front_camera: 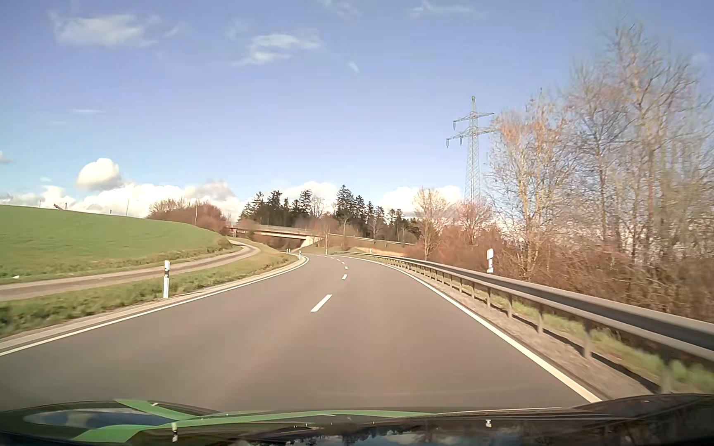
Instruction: Follow the waypoints while adhering to traffic rules and regulations
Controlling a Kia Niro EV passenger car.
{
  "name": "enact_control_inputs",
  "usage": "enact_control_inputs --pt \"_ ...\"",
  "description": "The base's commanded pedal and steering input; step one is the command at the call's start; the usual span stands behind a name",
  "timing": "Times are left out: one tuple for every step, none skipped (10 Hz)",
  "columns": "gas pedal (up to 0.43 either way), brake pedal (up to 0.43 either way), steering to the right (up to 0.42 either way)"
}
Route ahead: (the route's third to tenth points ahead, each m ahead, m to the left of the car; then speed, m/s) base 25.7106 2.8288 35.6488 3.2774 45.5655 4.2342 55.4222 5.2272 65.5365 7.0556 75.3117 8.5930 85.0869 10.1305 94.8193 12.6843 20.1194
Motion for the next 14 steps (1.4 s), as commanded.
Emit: enact_control_inputs --pt "0.197 0.0 -0.021" --pt "0.197 0.0 -0.02" --pt "0.197 0.0 -0.019" --pt "0.197 0.0 -0.019" --pt "0.197 0.0 -0.018" --pt "0.197 0.0 -0.015" --pt "0.197 0.0 -0.011" --pt "0.197 0.0 -0.01" --pt "0.197 0.0 -0.011" --pt "0.197 0.0 -0.011" --pt "0.197 0.0 -0.013" --pt "0.197 0.0 -0.015" --pt "0.197 0.0 -0.015" --pt "0.197 0.0 -0.015"
